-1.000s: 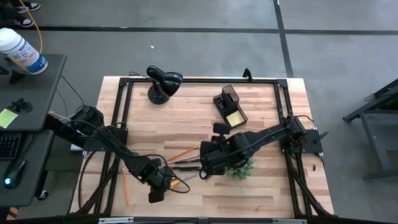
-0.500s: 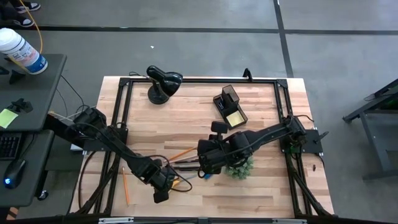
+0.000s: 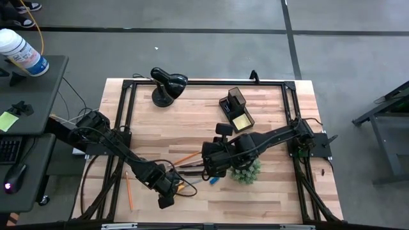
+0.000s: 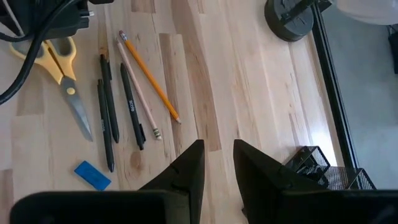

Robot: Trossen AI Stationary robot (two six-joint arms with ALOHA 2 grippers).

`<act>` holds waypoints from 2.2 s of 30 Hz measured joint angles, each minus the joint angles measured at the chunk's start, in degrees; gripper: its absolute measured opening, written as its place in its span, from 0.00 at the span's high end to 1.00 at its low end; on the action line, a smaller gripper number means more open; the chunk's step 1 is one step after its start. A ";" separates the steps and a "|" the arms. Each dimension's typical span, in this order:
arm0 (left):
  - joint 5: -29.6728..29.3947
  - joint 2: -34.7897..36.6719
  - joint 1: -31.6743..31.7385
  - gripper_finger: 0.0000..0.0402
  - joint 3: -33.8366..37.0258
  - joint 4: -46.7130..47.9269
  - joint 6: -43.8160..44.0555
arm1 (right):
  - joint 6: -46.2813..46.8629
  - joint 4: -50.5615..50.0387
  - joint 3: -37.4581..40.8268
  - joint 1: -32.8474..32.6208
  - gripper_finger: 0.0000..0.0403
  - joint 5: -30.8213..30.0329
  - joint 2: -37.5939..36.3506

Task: Pick and place office supplies into organizer
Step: Put the yellow scissors into the desk organizer

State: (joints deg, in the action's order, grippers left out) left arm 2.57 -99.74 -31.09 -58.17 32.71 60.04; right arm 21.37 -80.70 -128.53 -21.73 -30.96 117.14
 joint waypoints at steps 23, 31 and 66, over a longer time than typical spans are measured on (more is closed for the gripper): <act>-3.04 -3.96 -0.04 0.45 -0.20 -1.83 3.36 | -0.92 1.29 0.02 -0.05 0.79 0.15 0.00; -3.32 -4.48 -0.02 0.57 -0.17 -0.90 2.79 | -1.09 1.31 0.01 -0.05 0.79 0.28 0.00; -11.88 -1.83 -0.04 0.98 -14.35 20.03 -8.43 | -1.07 0.69 0.02 -0.07 0.79 0.28 0.00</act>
State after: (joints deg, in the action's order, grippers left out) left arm -9.31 -101.57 -31.14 -72.52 52.74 51.61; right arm 20.29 -80.02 -128.51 -21.79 -30.68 117.14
